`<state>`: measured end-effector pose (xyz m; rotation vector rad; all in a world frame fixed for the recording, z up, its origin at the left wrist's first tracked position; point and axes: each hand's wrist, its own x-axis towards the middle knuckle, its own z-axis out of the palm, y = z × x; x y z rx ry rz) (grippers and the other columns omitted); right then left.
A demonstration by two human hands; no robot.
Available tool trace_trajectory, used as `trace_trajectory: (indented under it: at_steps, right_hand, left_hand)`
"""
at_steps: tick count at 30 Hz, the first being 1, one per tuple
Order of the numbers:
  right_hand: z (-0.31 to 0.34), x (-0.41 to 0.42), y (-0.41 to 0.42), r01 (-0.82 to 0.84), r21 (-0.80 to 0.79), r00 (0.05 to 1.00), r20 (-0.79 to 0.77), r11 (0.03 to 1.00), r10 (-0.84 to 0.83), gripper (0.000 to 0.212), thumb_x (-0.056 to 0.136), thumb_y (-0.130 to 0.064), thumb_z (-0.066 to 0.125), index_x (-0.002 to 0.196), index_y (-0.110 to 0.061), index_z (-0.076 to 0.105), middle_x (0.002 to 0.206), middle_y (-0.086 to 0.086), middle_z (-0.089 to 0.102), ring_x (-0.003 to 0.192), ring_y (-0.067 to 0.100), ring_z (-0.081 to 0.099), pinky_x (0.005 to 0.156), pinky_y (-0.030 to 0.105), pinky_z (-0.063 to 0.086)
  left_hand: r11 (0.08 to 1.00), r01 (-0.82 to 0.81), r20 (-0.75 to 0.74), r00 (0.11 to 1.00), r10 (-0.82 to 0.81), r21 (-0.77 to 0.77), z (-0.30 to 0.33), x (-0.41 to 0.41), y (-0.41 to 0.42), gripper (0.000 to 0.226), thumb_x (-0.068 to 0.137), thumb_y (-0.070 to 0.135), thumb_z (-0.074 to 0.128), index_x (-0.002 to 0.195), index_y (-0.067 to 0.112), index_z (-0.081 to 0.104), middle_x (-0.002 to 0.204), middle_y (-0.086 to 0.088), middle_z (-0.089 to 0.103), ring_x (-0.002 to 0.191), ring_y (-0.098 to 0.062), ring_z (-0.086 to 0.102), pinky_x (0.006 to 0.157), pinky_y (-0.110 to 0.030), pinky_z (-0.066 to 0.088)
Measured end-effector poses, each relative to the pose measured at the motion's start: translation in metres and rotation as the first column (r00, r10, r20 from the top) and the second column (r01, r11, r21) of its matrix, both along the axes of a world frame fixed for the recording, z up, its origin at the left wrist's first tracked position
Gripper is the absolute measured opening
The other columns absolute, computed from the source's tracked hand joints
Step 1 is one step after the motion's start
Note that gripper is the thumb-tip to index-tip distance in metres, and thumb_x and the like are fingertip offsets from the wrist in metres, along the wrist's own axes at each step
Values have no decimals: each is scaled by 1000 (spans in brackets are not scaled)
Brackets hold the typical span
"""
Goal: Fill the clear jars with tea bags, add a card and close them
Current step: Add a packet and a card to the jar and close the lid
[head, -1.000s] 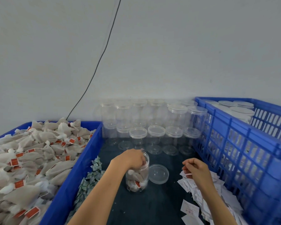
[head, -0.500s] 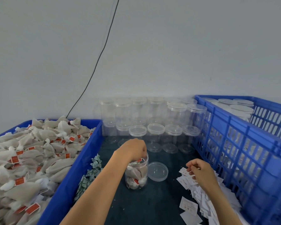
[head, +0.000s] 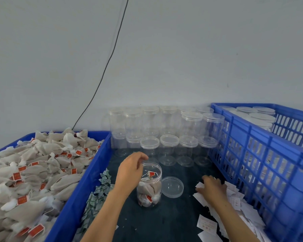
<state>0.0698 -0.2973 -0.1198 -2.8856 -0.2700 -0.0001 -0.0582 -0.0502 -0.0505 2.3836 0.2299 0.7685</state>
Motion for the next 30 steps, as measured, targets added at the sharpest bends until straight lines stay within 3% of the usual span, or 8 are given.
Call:
trace_trajectory:
  at_steps: [2, 5, 8, 10, 15, 20, 23, 30]
  right_hand:
    - [2, 3, 1, 3, -58, 1000, 10, 998, -3, 14, 95, -33, 54, 100, -20, 56, 116, 1, 54, 115, 23, 52, 90, 34, 39]
    - [-2, 9, 0, -14, -142, 999, 49, 990, 22, 31, 95, -11, 47, 68, -19, 35, 83, -2, 44, 101, 22, 58, 75, 29, 35]
    - [1, 9, 4, -53, -150, 998, 35, 987, 59, 13, 96, -31, 54, 97, -19, 57, 112, 3, 53, 111, 24, 53, 87, 32, 40]
    - [3, 12, 6, -83, -195, 996, -31, 977, 78, 34, 92, -43, 58, 114, -17, 59, 126, 5, 50, 116, 26, 51, 92, 34, 41]
    - [-4, 16, 5, -113, -248, 993, 9, 962, 119, 39, 96, -40, 52, 125, -14, 54, 132, 8, 48, 118, 26, 50, 90, 30, 42]
    - [-13, 13, 8, -84, -288, 987, 111, 954, 120, 29, 100, -21, 41, 127, -11, 50, 131, 9, 49, 118, 24, 50, 89, 27, 41]
    - [-8, 10, 14, -82, -354, 985, 111, 932, 129, 29, 96, -8, 49, 124, -11, 51, 126, 8, 55, 110, 20, 60, 82, 25, 46]
    - [11, -7, 29, -42, -311, 962, 244, 949, 123, 19, 92, -4, 55, 110, -11, 57, 108, 5, 67, 95, 20, 66, 73, 29, 46]
  left_hand:
    - [980, 19, 78, 997, -3, -197, -12, -3, 4, 28, 93, 5, 58, 107, 30, 56, 110, 15, 59, 104, -3, 59, 80, -7, 44]
    - [834, 142, 121, 988, -91, -533, -30, -7, 4, 35, 91, 17, 63, 119, 29, 46, 121, 13, 53, 109, -2, 55, 77, -7, 46]
    - [724, 228, 118, 973, -200, -651, -52, -12, 1, 62, 86, 8, 68, 132, 27, 31, 127, 8, 47, 109, 3, 53, 81, -9, 48]
    - [718, 232, 67, 966, -250, -656, -66, -14, -3, 83, 80, -2, 72, 136, 32, 21, 130, 9, 47, 112, 4, 50, 88, -14, 47]
    - [729, 191, 46, 976, -214, -657, -95, -14, -22, 115, 59, 5, 91, 142, 32, 15, 133, 10, 46, 118, -7, 52, 96, -21, 49]
    - [743, 171, 75, 984, -161, -646, -108, -9, -24, 110, 55, 7, 93, 137, 30, 24, 130, 7, 50, 115, -8, 56, 93, -20, 50]
    - [747, 162, 86, 987, -139, -645, -111, -8, -23, 99, 53, 7, 93, 131, 27, 35, 124, 1, 57, 107, -9, 60, 87, -19, 52]
    - [753, 136, 85, 991, -107, -643, -110, -10, -24, 83, 54, 9, 94, 119, 26, 45, 112, 1, 63, 95, -3, 64, 76, -13, 51]
